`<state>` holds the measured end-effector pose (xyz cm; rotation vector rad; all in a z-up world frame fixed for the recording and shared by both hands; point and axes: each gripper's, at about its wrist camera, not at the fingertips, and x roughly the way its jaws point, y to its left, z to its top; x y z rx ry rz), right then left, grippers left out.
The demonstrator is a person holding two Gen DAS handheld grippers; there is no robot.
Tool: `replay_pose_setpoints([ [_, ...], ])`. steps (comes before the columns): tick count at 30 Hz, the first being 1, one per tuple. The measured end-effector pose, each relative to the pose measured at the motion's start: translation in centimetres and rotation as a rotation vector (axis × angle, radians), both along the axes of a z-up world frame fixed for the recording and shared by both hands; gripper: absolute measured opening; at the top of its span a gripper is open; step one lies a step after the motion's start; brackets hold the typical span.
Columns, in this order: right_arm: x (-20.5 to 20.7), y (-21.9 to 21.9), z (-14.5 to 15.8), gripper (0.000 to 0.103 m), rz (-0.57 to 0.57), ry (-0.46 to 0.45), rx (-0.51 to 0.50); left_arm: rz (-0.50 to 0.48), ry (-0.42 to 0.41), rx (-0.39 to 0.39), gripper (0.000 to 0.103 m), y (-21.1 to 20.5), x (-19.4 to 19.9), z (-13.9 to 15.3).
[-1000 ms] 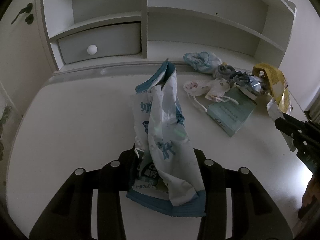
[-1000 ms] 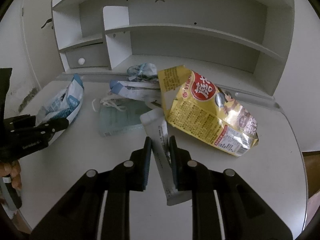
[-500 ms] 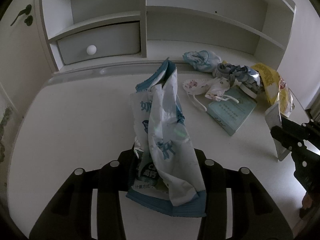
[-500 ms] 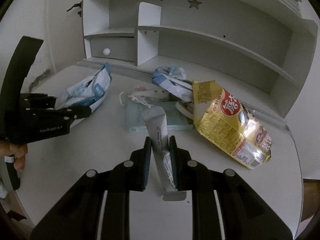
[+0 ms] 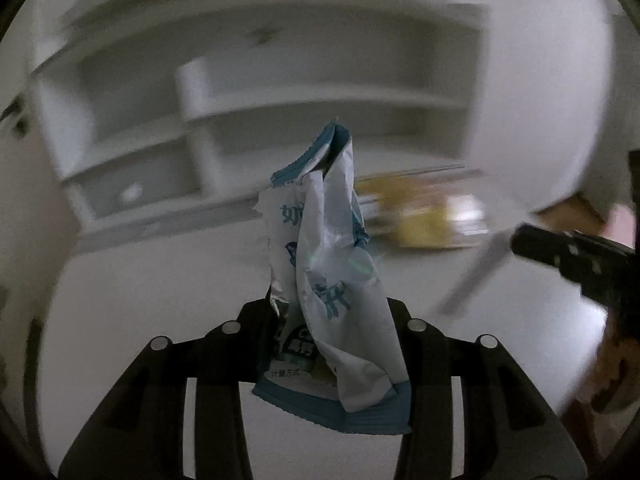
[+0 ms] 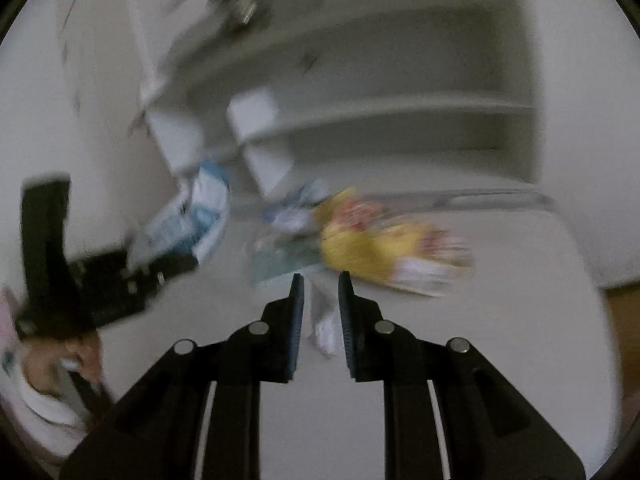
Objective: Collect trash
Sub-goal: 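Carry blue-and-white bag and white tube in both tools over the bin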
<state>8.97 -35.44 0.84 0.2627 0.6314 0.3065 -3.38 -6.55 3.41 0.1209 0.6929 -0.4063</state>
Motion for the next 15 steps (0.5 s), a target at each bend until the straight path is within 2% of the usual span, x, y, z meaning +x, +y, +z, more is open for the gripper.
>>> replay_pose_setpoints([
  [2,-3.3,-4.1,1.4,0.018,-0.068,-0.019,0.027,-0.104,-0.003,-0.021,0.039,-3.8,-2.0,0.8],
  [3,-5.2,-6.2,1.8,0.018,-0.11,-0.022,0.02,-0.207,-0.007,-0.024,0.039,-7.5,-3.9,1.1],
  [5,-8.1,-9.9,1.3,0.018,-0.189,0.02,-0.003,-0.289,-0.008,-0.04,0.039,-11.3,-5.7,1.1],
  [7,-9.4,-12.4,-0.6,0.017,-0.219,0.089,0.03,-0.321,0.03,-0.087,0.039,-14.3,-5.9,0.5],
  [10,-9.9,-12.8,-3.7,0.017,-0.192,0.144,0.074,-0.272,0.051,-0.108,0.039,-14.5,-5.2,0.1],
  [12,-9.2,-12.2,-5.3,0.033,-0.177,0.168,0.079,-0.21,0.032,-0.069,0.039,-13.0,-4.7,-0.3],
  [13,-8.6,-11.7,-5.9,0.055,-0.16,0.17,0.081,-0.186,0.033,-0.059,0.039,-12.2,-4.4,-0.4],
  [14,-8.4,-11.0,-6.2,0.066,-0.149,0.164,0.069,-0.153,0.037,-0.049,0.039,-11.3,-4.0,-0.7],
  [15,-7.5,-10.1,-6.3,0.067,-0.128,0.159,0.047,-0.097,0.041,-0.029,0.039,-9.5,-3.5,-1.0],
])
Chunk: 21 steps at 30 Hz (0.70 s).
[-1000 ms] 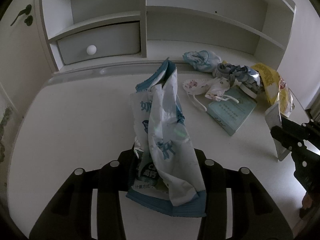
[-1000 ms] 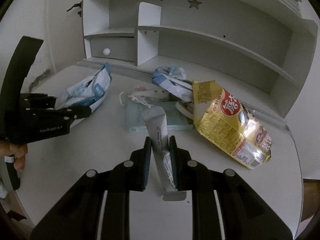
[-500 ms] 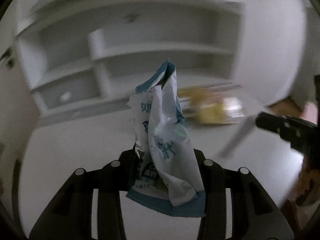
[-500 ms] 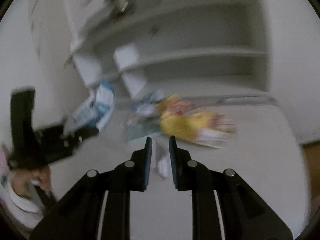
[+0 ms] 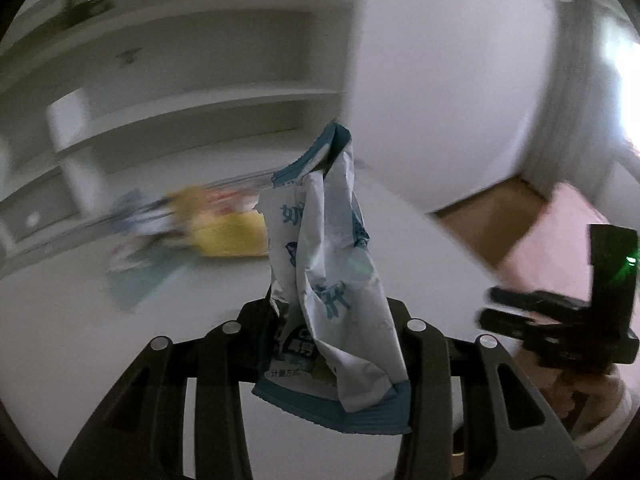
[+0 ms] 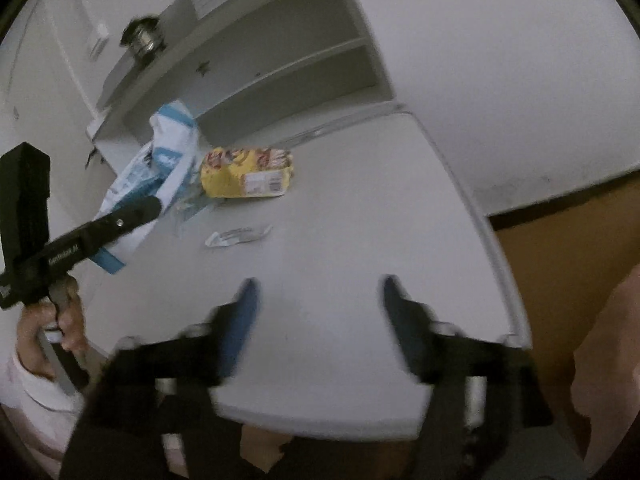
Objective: Collect trash
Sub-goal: 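Carry blue-and-white bag and white tube in both tools over the bin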
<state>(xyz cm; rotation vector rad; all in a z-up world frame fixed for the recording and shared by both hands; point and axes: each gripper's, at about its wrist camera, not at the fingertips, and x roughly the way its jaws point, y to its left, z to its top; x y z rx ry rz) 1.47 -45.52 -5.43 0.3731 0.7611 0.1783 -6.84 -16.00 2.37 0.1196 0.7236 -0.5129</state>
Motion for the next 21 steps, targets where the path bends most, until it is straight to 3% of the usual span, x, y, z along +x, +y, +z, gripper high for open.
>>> replay_pose_setpoints([
  [3,2.8,2.8,0.2,0.067,0.115,-0.001,-0.054,0.095,0.012,0.028,0.039,4.1,1.0,-0.5],
  [6,5.4,6.4,0.6,0.067,0.262,-0.004,-0.186,0.182,0.035,0.044,0.039,8.0,1.5,-1.5],
  [9,8.2,9.4,0.2,0.067,0.405,0.007,-0.325,0.224,0.058,0.056,0.039,10.1,2.1,-2.5],
  [12,10.6,11.3,-0.3,0.067,0.489,0.026,-0.396,0.242,0.069,0.065,0.039,11.7,2.4,-2.7],
  [15,12.6,12.3,-1.2,0.055,0.562,0.079,-0.406,0.251,0.076,0.065,0.04,12.9,3.1,-2.8],
  [19,14.0,13.3,-1.6,0.029,0.594,0.135,-0.43,0.25,0.081,0.062,0.04,13.2,3.2,-3.0],
  [21,13.9,14.1,-1.6,0.029,0.612,0.144,-0.459,0.249,0.087,0.055,0.04,13.6,3.5,-3.2],
])
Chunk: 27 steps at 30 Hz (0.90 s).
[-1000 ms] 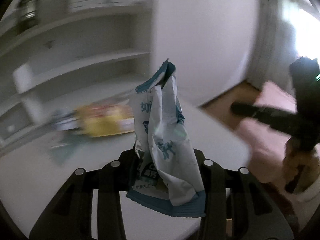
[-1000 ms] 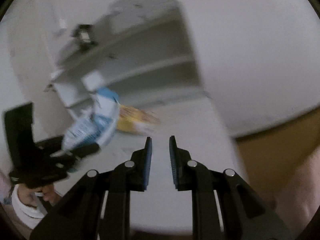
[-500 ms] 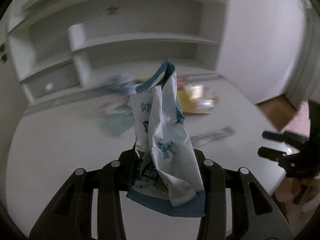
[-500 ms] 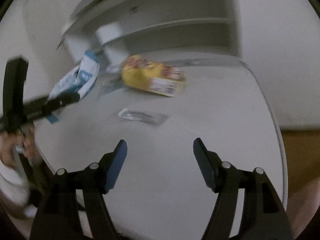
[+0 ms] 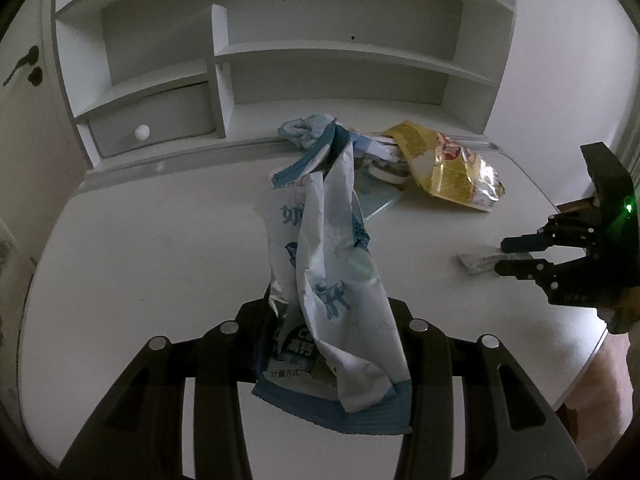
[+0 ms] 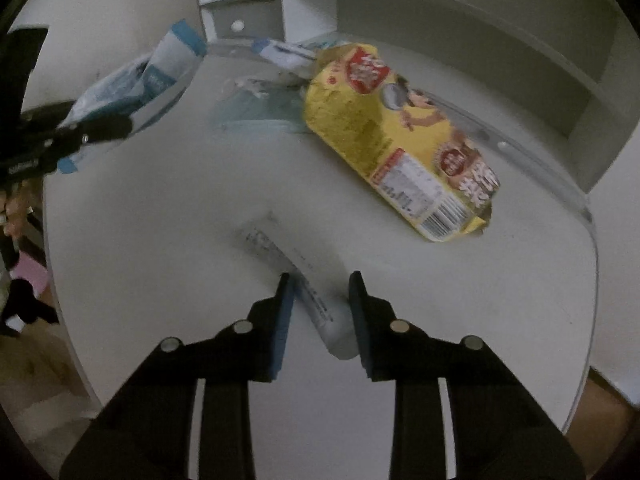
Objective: Collect trash
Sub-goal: 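Carry blue-and-white bag and white tube in both tools over the bin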
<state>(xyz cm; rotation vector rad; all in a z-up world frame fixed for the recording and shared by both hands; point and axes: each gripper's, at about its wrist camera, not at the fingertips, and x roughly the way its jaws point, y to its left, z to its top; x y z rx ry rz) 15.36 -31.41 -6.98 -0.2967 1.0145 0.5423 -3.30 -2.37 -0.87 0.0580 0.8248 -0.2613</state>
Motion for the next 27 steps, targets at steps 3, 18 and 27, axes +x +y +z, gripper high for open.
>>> replay_pose_setpoints([
  [3,-0.3,1.1,0.2,0.028,0.027,0.02,-0.019,-0.006,0.009,-0.015,0.04,0.2,0.1,-0.4],
  [18,1.9,3.7,1.1,0.015,-0.026,0.095,-0.006,-0.018,-0.009,-0.07,0.042,2.3,-1.8,-0.1],
  [27,-1.7,0.2,2.7,0.013,-0.194,0.048,0.074,-0.076,-0.024,-0.068,0.042,0.3,-3.3,0.7],
])
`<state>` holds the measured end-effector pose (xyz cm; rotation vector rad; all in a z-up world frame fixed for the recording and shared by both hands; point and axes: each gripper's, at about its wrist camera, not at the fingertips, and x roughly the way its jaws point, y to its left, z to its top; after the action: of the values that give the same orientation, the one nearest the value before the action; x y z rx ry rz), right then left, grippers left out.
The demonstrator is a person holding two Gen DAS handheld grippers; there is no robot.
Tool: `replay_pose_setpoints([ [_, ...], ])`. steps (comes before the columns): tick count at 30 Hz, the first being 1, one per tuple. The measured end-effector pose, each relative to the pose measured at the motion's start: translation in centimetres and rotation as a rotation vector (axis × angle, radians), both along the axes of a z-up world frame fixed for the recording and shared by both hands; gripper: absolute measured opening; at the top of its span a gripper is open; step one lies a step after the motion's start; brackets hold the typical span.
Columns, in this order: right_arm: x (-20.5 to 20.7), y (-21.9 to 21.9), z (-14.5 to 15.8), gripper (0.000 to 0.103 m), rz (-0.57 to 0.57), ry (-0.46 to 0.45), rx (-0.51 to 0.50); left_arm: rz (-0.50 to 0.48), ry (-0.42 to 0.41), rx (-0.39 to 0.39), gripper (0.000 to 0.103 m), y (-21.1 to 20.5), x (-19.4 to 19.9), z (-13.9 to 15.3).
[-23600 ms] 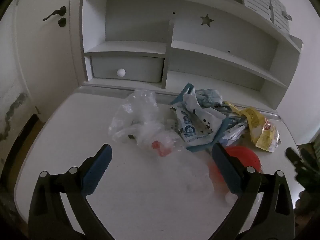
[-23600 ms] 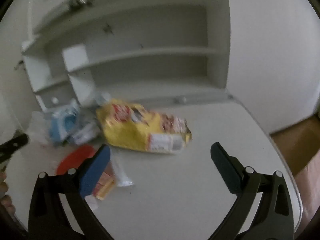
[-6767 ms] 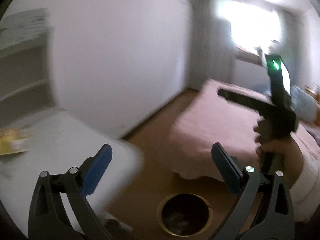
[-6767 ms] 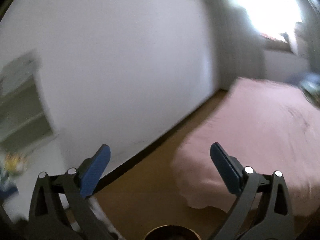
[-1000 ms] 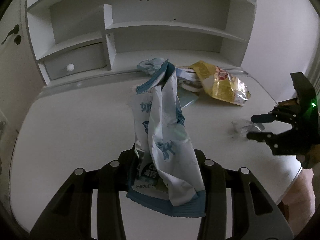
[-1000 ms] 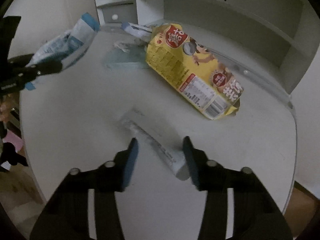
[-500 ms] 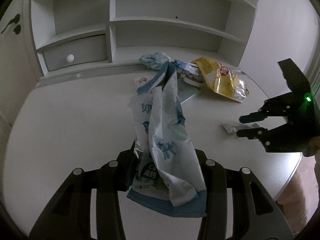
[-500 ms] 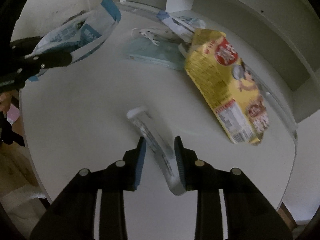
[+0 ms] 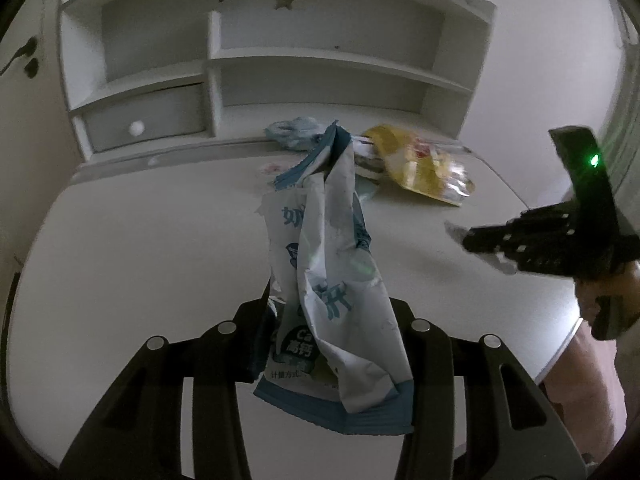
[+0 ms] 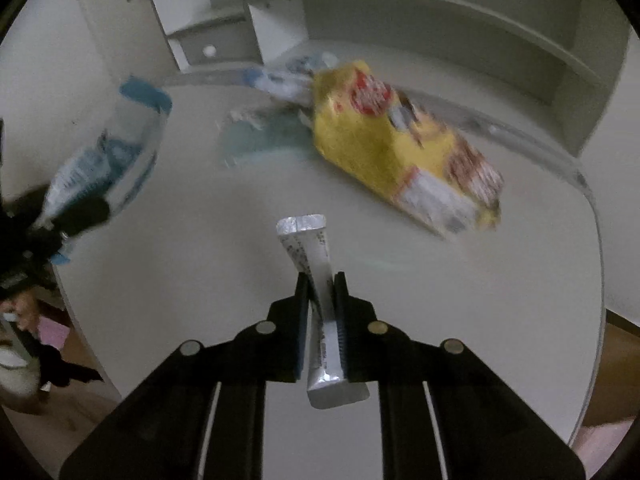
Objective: Collect trash
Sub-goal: 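Carry blue-and-white bag and white tube in both tools over the bin, then open both tools to drop bag and tube into the bin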
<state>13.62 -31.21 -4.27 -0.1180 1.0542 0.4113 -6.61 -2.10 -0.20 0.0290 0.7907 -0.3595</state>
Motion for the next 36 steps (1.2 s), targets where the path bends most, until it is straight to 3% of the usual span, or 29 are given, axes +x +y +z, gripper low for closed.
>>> replay_pose_setpoints([
  [4,-5.0,-5.7,2.7,0.013,-0.13,-0.094,0.123,-0.097,-0.023,0.009,0.042,-4.3,-1.6,0.8],
  [8,-12.6,-14.7,4.5,0.013,-0.327,-0.191,0.191,-0.306,-0.03,0.017,0.041,-12.7,-4.9,1.1],
  [9,-15.0,-17.1,4.3,0.013,-0.386,-0.202,0.193,-0.401,-0.036,0.028,0.041,-16.5,-6.8,1.0],
  [14,-24.9,-27.4,-0.1,0.013,-0.661,-0.138,0.222,-0.712,0.007,0.061,0.041,-28.7,-14.4,-1.9],
  [17,-29.4,-31.6,-5.5,0.013,-0.791,-0.037,0.239,-0.885,0.103,0.106,0.041,-35.3,-18.9,-6.4],
  [18,-30.7,-32.7,-7.8,0.013,-0.832,0.008,0.255,-0.932,0.164,0.142,0.04,-37.7,-20.3,-9.2],
  [23,-33.5,-35.5,-20.9,0.013,-0.98,0.282,0.381,-0.985,0.37,0.31,0.04,-43.7,-22.0,-20.4],
  [24,-33.6,-35.5,-22.4,0.013,-0.992,0.319,0.399,-0.975,0.415,0.363,0.04,-45.0,-21.7,-23.6],
  [26,-33.8,-36.1,-25.6,0.013,-1.033,0.389,0.451,-0.957,0.469,0.403,0.04,-46.3,-21.2,-27.1],
  [29,-33.5,-36.8,-29.0,0.013,-1.101,0.439,0.491,-0.889,0.597,0.416,0.04,-47.1,-19.6,-32.4],
  [33,-32.8,-36.8,-31.7,0.013,-1.101,0.494,0.521,-0.824,0.701,0.379,0.039,-47.0,-17.4,-34.8],
  [36,-32.0,-37.3,-32.5,0.013,-1.101,0.505,0.509,-0.815,0.721,0.362,0.039,-47.1,-16.4,-35.0],
])
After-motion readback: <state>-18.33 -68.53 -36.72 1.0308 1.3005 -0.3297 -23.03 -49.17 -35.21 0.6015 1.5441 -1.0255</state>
